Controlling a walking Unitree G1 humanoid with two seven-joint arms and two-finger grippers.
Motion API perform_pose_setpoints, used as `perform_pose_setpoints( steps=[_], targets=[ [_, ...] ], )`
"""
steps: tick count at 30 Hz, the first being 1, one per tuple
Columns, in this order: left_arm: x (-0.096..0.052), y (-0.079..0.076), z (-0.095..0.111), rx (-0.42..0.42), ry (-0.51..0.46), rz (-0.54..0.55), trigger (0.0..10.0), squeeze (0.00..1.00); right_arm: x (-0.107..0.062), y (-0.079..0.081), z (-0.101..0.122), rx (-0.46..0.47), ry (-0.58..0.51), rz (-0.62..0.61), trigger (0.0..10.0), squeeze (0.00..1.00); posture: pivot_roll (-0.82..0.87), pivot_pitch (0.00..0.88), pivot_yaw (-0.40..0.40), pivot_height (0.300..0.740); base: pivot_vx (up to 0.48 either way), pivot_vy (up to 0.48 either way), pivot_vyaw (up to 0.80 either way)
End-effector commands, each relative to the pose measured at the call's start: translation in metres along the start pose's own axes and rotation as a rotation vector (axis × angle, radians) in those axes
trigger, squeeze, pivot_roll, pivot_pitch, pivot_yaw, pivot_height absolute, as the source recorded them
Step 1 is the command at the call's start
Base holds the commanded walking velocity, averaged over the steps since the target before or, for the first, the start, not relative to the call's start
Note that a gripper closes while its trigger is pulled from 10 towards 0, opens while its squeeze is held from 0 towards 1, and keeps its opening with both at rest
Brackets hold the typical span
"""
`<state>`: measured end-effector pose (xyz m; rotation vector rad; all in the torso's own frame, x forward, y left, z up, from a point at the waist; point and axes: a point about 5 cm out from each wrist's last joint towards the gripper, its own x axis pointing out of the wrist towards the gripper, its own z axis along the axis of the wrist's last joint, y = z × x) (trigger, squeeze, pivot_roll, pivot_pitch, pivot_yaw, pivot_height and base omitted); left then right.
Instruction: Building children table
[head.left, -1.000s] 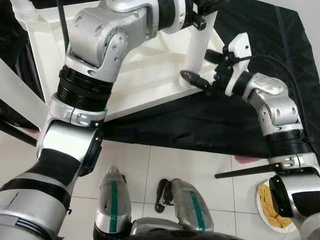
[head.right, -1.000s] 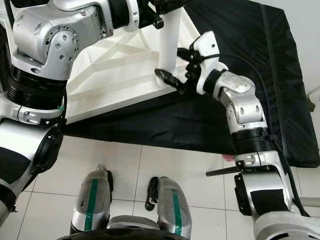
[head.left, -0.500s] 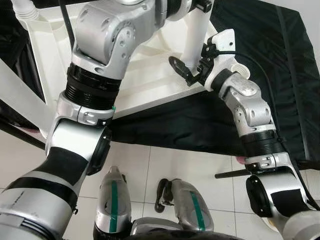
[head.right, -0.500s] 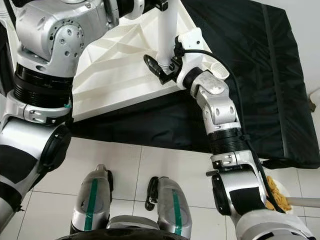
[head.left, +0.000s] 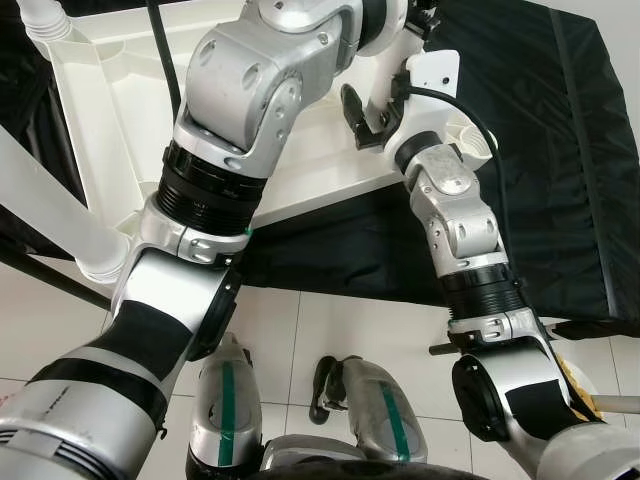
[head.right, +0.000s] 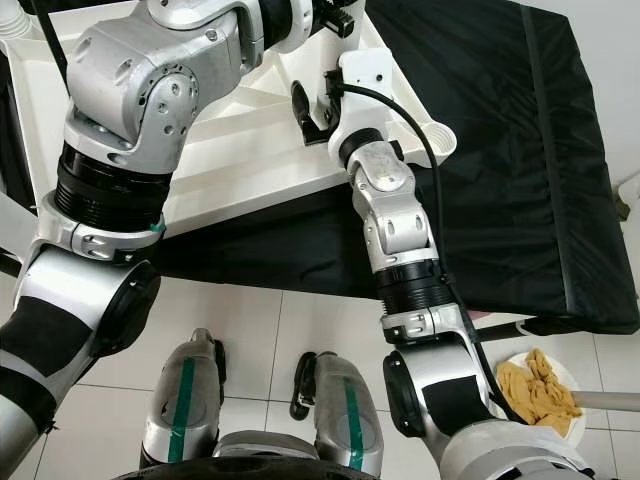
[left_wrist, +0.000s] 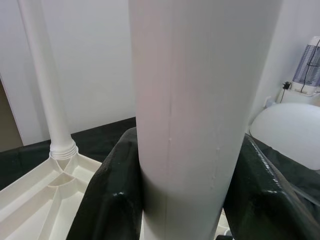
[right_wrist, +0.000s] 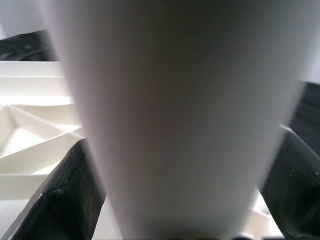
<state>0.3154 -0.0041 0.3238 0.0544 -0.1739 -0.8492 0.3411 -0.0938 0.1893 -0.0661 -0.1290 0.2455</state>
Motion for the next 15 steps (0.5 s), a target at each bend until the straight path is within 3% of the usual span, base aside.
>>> perform_pose_setpoints(
  steps=[1,4,6,13,14,15],
  targets=[
    [0.0003,-0.0034,0.0046,0.02,-0.012,0.054,10.0,0.0,0.0008,-0.0031,0.0045,-0.012,-0.007,-0.042,10.0,0.0,0.16,0.057,-0.117,0.74,0.0,0.0,0.0],
    [0.0003,-0.0035,0.0042,0.024,-0.009,0.059,10.0,0.0,0.0006,-0.0034,0.007,-0.023,-0.006,-0.083,10.0,0.0,0.16,0.057,-0.117,0.74,0.0,0.0,0.0],
    [0.0007,-0.0046,0.0037,0.031,-0.007,0.069,10.0,0.0,-0.0025,-0.0051,0.0099,-0.029,0.002,-0.185,10.0,0.0,0.17,0.05,-0.117,0.74,0.0,0.0,0.0],
    [0.0011,-0.006,0.004,0.033,-0.009,0.069,10.0,0.0,-0.0061,-0.0056,0.01,-0.025,0.009,-0.248,10.0,0.0,0.17,0.05,-0.117,0.74,0.0,0.0,0.0],
    [0.0013,-0.0066,0.0042,0.037,-0.01,0.068,10.0,0.0,-0.0078,-0.0048,0.0098,-0.026,0.009,-0.262,9.0,0.0,0.17,0.045,-0.116,0.74,0.0,0.0,0.0],
    [0.0013,-0.0066,0.0042,0.037,-0.01,0.068,10.0,0.0,-0.0078,-0.0048,0.0098,-0.026,0.009,-0.262,9.0,0.0,0.17,0.045,-0.116,0.74,0.0,0.0,0.0]
  ],
)
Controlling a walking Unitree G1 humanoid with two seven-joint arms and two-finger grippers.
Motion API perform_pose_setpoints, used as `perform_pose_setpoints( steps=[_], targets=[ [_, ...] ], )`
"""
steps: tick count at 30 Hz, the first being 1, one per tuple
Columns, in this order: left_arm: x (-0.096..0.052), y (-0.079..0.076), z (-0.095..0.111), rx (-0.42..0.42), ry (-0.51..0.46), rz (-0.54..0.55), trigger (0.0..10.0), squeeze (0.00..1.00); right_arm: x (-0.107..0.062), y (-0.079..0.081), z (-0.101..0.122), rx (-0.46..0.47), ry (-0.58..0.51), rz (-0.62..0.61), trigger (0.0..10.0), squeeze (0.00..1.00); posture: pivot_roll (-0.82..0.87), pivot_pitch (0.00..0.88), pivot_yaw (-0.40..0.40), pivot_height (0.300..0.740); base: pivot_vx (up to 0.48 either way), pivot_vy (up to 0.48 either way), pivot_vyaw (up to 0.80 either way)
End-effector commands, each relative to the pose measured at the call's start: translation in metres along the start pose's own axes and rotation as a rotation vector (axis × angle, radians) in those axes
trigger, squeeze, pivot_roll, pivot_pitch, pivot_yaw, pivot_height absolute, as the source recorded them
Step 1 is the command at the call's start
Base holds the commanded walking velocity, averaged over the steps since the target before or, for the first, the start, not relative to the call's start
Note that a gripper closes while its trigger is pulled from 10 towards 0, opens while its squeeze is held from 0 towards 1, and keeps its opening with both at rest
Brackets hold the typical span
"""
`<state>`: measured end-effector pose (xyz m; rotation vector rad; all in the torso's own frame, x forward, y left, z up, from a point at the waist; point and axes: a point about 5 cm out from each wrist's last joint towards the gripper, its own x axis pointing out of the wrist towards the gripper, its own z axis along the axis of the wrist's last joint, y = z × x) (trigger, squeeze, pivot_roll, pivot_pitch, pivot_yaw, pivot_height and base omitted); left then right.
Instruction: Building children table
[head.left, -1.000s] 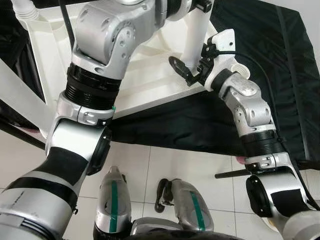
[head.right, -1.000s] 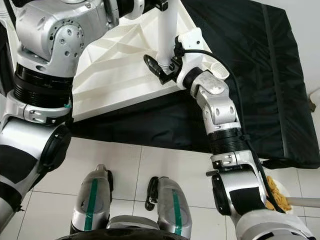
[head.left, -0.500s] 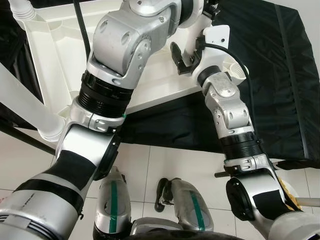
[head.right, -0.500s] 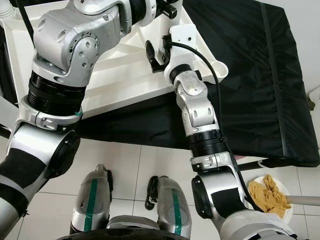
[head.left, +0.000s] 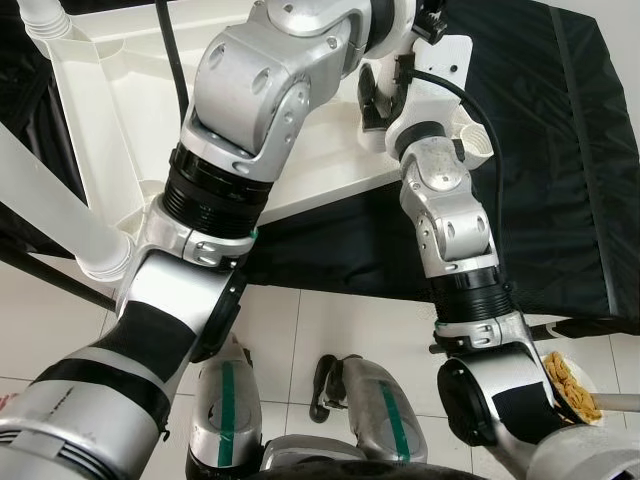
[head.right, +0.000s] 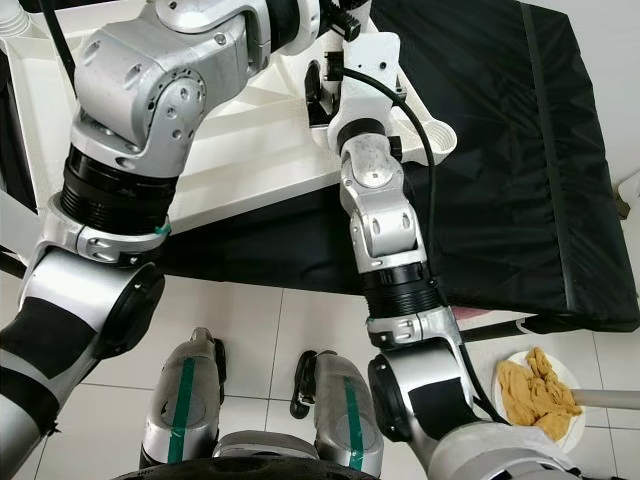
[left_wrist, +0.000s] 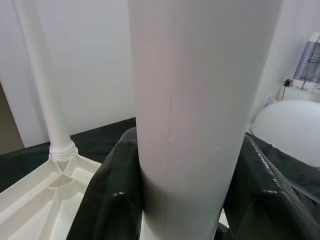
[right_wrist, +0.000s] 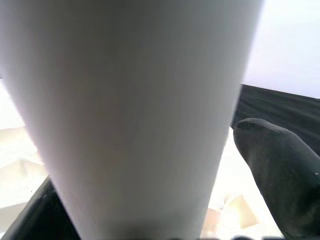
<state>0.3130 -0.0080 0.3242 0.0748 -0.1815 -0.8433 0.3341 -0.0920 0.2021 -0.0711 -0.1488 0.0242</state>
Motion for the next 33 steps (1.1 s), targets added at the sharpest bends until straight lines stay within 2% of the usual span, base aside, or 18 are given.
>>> perform_pose_setpoints(
  steps=[1,2,3,4,5,6,7,9,10,11,12,15,16,27,28,29,30,33],
  targets=[
    [0.0,-0.002,0.004,0.015,-0.011,0.064,10.0,0.0,-0.001,-0.008,-0.004,-0.007,0.02,-0.041,9.0,0.0,0.17,0.045,-0.116,0.74,0.0,0.0,0.0],
    [0.0,-0.002,0.004,0.015,-0.011,0.064,10.0,0.0,-0.001,-0.008,-0.004,-0.007,0.02,-0.041,9.0,0.0,0.17,0.045,-0.116,0.74,0.0,0.0,0.0],
    [0.0,-0.003,0.004,0.021,-0.012,0.063,10.0,0.0,-0.003,-0.006,-0.004,-0.004,0.02,-0.049,7.3,0.0,0.17,0.041,-0.115,0.74,0.0,0.0,0.0],
    [0.0,-0.003,0.004,0.021,-0.012,0.063,10.0,0.0,-0.003,-0.006,-0.004,-0.004,0.02,-0.049,7.3,0.0,0.17,0.041,-0.115,0.74,0.0,0.0,0.0],
    [0.0,-0.003,0.004,0.027,-0.013,0.063,10.0,0.0,-0.005,-0.005,-0.005,-0.004,0.025,-0.047,4.3,0.0,0.17,0.039,-0.115,0.74,0.0,0.0,0.0],
    [0.0,-0.003,0.004,0.027,-0.013,0.063,10.0,0.0,-0.005,-0.005,-0.005,-0.004,0.025,-0.047,4.3,0.0,0.17,0.039,-0.115,0.74,0.0,0.0,0.0],
    [0.0,-0.003,0.004,0.032,-0.013,0.064,10.0,0.0,-0.006,-0.003,-0.007,-0.002,0.034,-0.047,4.9,0.0,0.17,0.035,-0.118,0.74,0.0,0.0,0.0],
    [0.0,-0.003,0.004,0.032,-0.013,0.064,10.0,0.0,-0.006,-0.003,-0.007,-0.002,0.034,-0.047,4.9,0.0,0.17,0.035,-0.118,0.74,0.0,0.0,0.0],
    [0.001,-0.003,0.004,0.036,-0.012,0.065,10.0,0.0,-0.007,-0.002,-0.009,0.0,0.044,-0.046,4.2,0.0,0.17,0.034,-0.119,0.74,0.0,0.0,0.0],
    [0.001,-0.003,0.004,0.036,-0.012,0.065,10.0,0.0,-0.007,-0.002,-0.009,0.0,0.044,-0.046,4.2,0.0,0.17,0.034,-0.119,0.74,0.0,0.0,0.0],
    [0.001,-0.003,0.004,0.038,-0.012,0.066,10.0,0.0,-0.008,-0.002,-0.01,0.002,0.051,-0.045,1.8,0.0,0.17,0.033,-0.12,0.74,0.0,0.0,0.0],
    [0.001,-0.003,0.004,0.038,-0.012,0.066,10.0,0.0,-0.008,-0.002,-0.01,0.002,0.051,-0.045,1.8,0.0,0.17,0.033,-0.12,0.74,0.0,0.0,0.0],
    [0.001,-0.003,0.004,0.04,-0.013,0.066,10.0,0.0,-0.009,-0.002,-0.011,-0.003,0.054,-0.047,0.0,0.0,0.17,0.033,-0.12,0.74,0.0,0.0,0.0],
    [0.002,-0.003,0.005,0.073,-0.015,0.08,10.0,0.0,-0.012,0.001,-0.009,-0.023,0.051,-0.046,0.0,0.0,0.17,0.04,-0.121,0.74,0.0,0.0,0.0],
    [0.002,-0.002,0.005,0.063,-0.02,0.08,10.0,0.38,-0.011,0.001,-0.009,-0.03,0.047,-0.04,5.8,0.0,0.17,0.042,-0.12,0.74,0.0,0.0,0.0],
    [0.002,-0.002,0.005,0.063,-0.02,0.08,10.0,0.38,-0.011,0.001,-0.009,-0.03,0.047,-0.04,5.8,0.0,0.17,0.042,-0.12,0.74,0.0,0.0,0.0],
    [0.002,-0.002,0.005,0.046,-0.025,0.075,10.0,1.0,-0.011,0.002,-0.009,-0.031,0.047,-0.036,10.0,0.0,0.17,0.043,-0.12,0.74,0.0,0.0,0.0],
    [0.001,-0.002,0.006,0.03,-0.034,0.071,10.0,1.0,-0.011,0.002,-0.009,-0.026,0.048,-0.033,10.0,0.0,0.17,0.046,-0.119,0.74,0.0,0.0,0.0]
  ],
)
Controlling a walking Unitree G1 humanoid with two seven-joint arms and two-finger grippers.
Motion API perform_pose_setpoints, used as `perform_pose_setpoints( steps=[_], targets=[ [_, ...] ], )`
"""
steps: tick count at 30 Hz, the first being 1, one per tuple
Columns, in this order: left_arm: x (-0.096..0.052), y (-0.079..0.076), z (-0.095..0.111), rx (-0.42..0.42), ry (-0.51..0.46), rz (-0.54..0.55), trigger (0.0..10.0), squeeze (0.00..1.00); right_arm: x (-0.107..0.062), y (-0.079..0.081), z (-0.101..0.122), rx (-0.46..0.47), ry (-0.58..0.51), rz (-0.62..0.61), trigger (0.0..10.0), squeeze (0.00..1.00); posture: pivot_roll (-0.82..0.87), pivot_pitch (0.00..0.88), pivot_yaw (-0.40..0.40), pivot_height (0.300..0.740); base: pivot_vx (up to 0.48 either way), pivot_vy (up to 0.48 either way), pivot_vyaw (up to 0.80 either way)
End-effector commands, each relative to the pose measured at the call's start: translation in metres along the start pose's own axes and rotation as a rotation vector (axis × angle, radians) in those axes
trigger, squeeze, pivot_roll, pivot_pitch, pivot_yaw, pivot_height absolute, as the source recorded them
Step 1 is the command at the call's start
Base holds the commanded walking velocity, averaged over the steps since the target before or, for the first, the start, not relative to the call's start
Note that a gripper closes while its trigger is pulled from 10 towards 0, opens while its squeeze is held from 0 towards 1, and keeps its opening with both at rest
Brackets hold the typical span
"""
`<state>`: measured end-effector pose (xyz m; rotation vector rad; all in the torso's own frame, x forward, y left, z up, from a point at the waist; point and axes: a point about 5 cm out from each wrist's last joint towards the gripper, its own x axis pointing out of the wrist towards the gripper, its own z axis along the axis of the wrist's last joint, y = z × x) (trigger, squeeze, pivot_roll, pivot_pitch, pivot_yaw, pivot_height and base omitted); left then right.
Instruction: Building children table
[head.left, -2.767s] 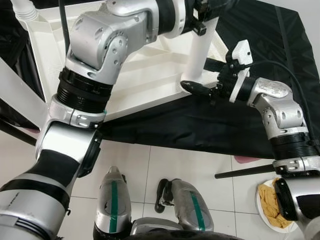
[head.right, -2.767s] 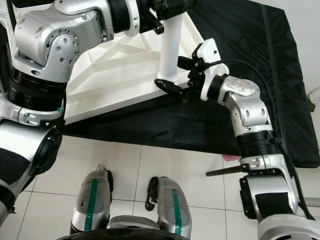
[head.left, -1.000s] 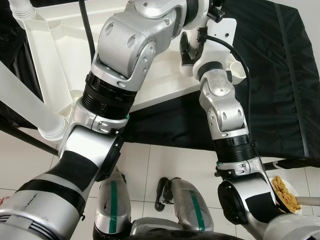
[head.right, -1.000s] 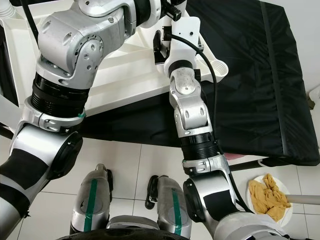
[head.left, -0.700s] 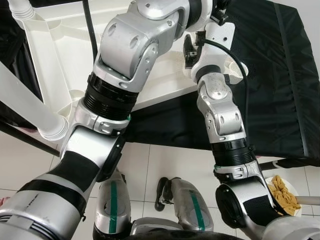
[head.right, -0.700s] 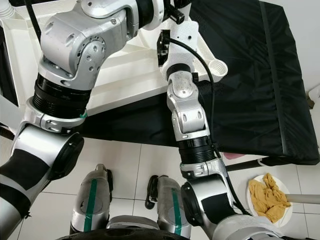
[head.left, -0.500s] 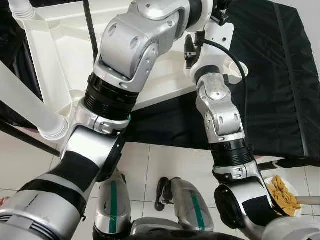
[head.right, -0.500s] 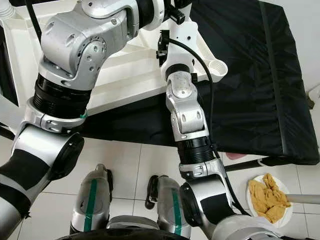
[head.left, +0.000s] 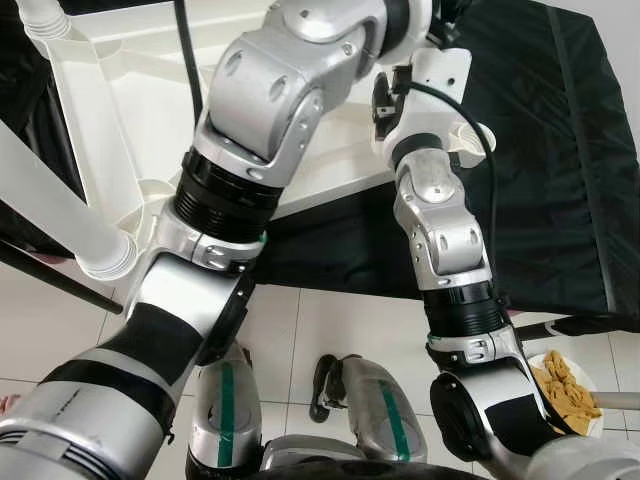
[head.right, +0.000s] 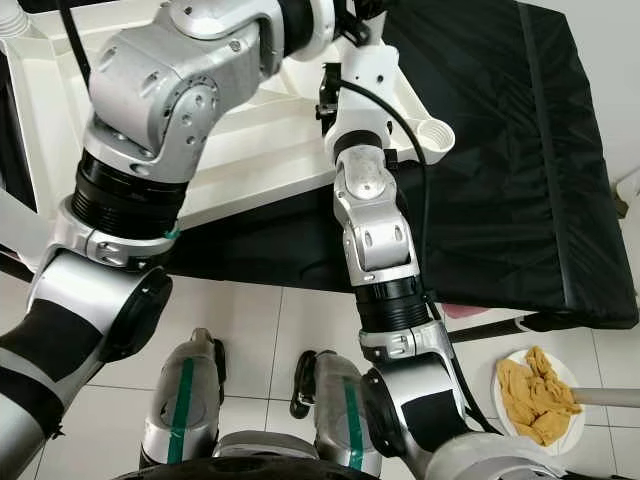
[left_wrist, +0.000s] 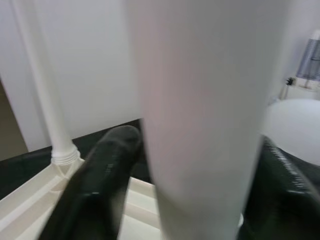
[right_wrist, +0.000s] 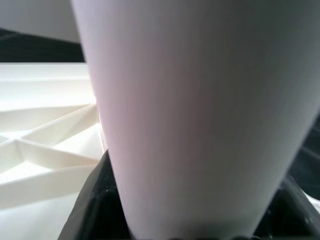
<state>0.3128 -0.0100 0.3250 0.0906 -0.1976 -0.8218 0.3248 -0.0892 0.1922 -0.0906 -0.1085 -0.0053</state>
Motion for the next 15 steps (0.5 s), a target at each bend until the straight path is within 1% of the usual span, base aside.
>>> perform_pose_setpoints(
  steps=[1,4,5,7,9,10,11,12,13,14,15],
  targets=[
    [-0.002,-0.002,0.007,-0.019,-0.042,0.03,10.0,1.0,0.002,-0.002,-0.001,0.014,0.017,-0.012,10.0,0.0,0.17,0.051,-0.118,0.74,0.0,0.0,0.0],
    [-0.003,-0.003,0.009,-0.035,-0.053,0.016,10.0,1.0,0.003,-0.003,-0.002,0.028,0.026,-0.017,10.0,0.0,0.17,0.051,-0.118,0.74,0.0,0.0,0.0],
    [-0.004,-0.005,0.01,-0.058,-0.064,-0.005,10.0,1.0,0.005,-0.004,-0.001,0.034,0.03,-0.027,10.0,0.0,0.17,0.053,-0.118,0.74,0.0,0.0,0.0],
    [-0.004,-0.005,0.01,-0.058,-0.064,-0.005,10.0,1.0,0.005,-0.004,-0.001,0.034,0.03,-0.027,10.0,0.0,0.17,0.053,-0.118,0.74,0.0,0.0,0.0],
    [-0.007,-0.009,0.012,-0.101,-0.08,-0.046,10.0,1.0,0.01,-0.009,0.0,0.053,0.039,-0.059,10.0,0.0,0.17,0.059,-0.119,0.74,0.0,0.0,0.0],
    [-0.007,-0.009,0.012,-0.101,-0.08,-0.046,10.0,1.0,0.01,-0.009,0.0,0.053,0.039,-0.059,10.0,0.0,0.17,0.059,-0.119,0.74,0.0,0.0,0.0],
    [-0.008,-0.011,0.012,-0.124,-0.083,-0.059,10.0,1.0,0.012,-0.011,0.0,0.058,0.041,-0.073,10.0,0.0,0.16,0.061,-0.118,0.74,0.0,0.0,0.0],
    [-0.009,-0.012,0.012,-0.158,-0.086,-0.083,10.0,0.85,0.014,-0.014,0.001,0.065,0.042,-0.089,10.0,0.0,0.16,0.062,-0.117,0.74,0.0,0.0,0.0],
    [-0.01,-0.013,0.012,-0.179,-0.09,-0.1,10.0,0.0,0.016,-0.016,0.002,0.067,0.041,-0.1,10.0,0.0,0.16,0.063,-0.117,0.74,0.0,0.0,0.0],
    [-0.011,-0.013,0.012,-0.199,-0.095,-0.11,10.0,0.0,0.017,-0.019,0.002,0.069,0.039,-0.113,10.0,0.0,0.16,0.064,-0.117,0.74,0.0,0.0,0.0],
    [-0.011,-0.013,0.012,-0.199,-0.095,-0.11,10.0,0.0,0.017,-0.019,0.002,0.069,0.039,-0.113,10.0,0.0,0.16,0.064,-0.117,0.74,0.0,0.0,0.0]
  ],
)
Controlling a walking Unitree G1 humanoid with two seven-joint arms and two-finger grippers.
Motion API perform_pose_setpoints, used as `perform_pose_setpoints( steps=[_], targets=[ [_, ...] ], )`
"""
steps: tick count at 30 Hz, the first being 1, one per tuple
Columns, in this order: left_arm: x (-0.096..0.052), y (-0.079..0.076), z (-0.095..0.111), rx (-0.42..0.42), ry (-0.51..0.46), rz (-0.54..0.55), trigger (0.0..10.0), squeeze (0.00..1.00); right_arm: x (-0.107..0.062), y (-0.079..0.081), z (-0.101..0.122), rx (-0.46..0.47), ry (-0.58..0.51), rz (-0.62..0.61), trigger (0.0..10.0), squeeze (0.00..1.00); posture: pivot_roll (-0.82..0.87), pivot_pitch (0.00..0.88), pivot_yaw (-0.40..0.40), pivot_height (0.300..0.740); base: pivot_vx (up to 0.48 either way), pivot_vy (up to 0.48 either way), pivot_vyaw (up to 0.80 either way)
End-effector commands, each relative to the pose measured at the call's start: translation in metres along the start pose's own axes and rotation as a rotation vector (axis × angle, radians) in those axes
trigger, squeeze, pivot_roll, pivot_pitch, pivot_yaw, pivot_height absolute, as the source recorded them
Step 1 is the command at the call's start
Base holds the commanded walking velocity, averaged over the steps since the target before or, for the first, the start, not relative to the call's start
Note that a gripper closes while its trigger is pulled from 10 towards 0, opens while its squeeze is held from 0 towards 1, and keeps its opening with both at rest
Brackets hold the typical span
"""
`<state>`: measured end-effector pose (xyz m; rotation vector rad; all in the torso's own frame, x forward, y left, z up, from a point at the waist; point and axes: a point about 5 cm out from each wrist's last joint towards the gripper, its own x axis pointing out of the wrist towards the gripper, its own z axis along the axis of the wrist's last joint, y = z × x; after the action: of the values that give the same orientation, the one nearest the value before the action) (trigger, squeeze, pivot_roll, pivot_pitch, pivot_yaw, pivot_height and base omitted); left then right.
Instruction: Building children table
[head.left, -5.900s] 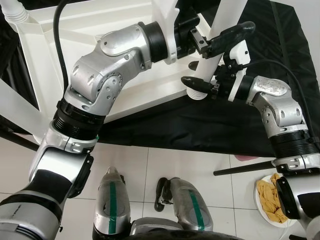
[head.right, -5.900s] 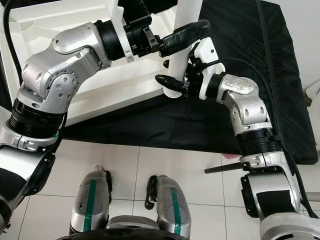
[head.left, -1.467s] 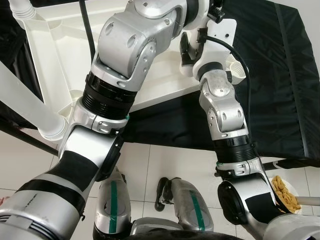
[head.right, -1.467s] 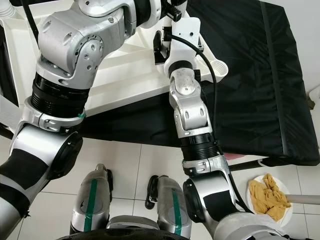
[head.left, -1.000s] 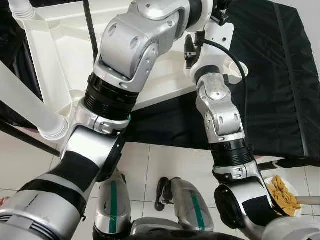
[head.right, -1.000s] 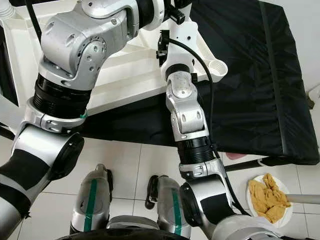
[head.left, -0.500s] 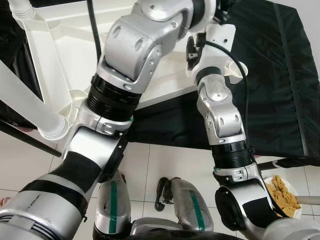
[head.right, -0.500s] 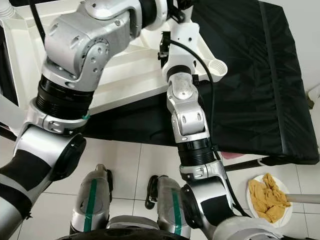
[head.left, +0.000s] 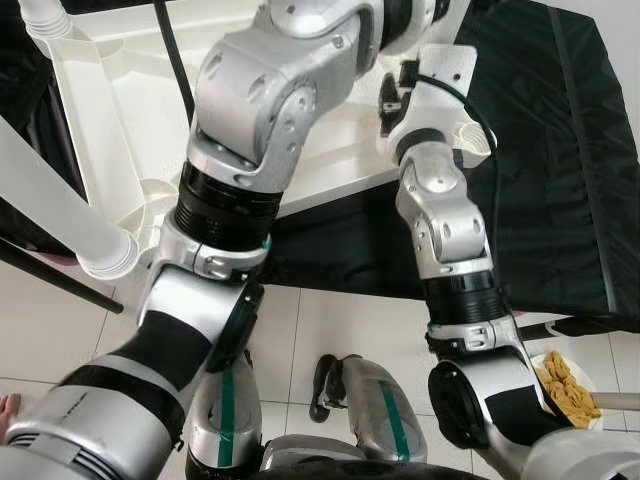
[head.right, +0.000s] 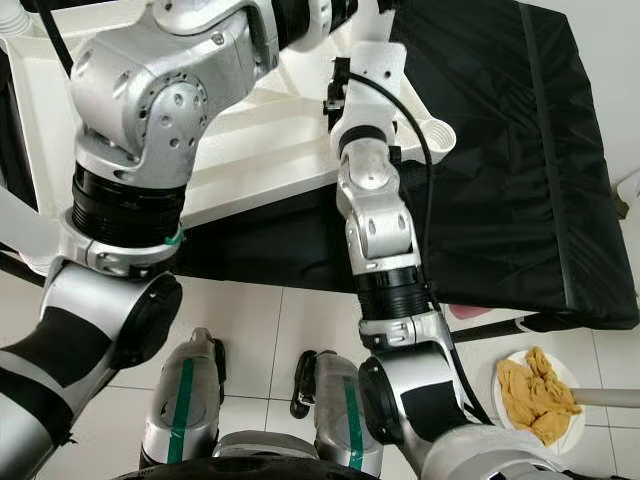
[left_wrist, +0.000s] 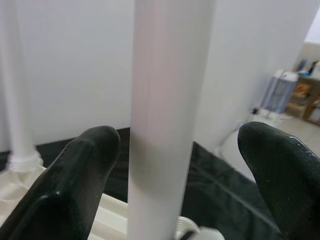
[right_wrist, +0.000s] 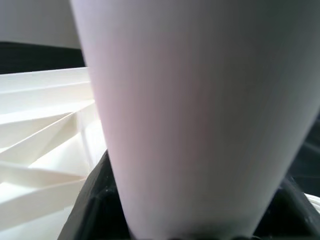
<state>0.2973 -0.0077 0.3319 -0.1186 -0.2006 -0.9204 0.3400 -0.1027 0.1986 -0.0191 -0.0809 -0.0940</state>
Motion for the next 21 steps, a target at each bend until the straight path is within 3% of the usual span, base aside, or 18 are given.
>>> perform_pose_setpoints(
  steps=[1,12,17,21],
  targets=[
    [-0.001,-0.005,0.002,-0.025,-0.008,-0.035,10.0,0.0,0.003,-0.007,0.0,0.007,0.006,-0.034,10.0,0.0,0.16,0.064,-0.117,0.74,0.0,0.0,0.0],
    [-0.016,0.012,-0.008,-0.033,0.012,0.042,10.0,0.0,0.017,-0.036,0.012,0.037,-0.036,-0.16,10.0,0.0,0.16,0.065,-0.114,0.74,0.0,0.0,0.0],
    [-0.02,0.023,-0.03,-0.039,0.087,0.115,10.0,0.0,0.024,-0.057,0.016,0.041,-0.05,-0.226,10.0,0.0,0.15,0.066,-0.116,0.74,0.0,0.0,0.0],
    [-0.021,0.024,-0.042,-0.053,0.124,0.128,10.0,0.0,0.025,-0.064,0.019,0.043,-0.059,-0.244,10.0,0.0,0.15,0.064,-0.117,0.74,0.0,0.0,0.0]
  ],
)
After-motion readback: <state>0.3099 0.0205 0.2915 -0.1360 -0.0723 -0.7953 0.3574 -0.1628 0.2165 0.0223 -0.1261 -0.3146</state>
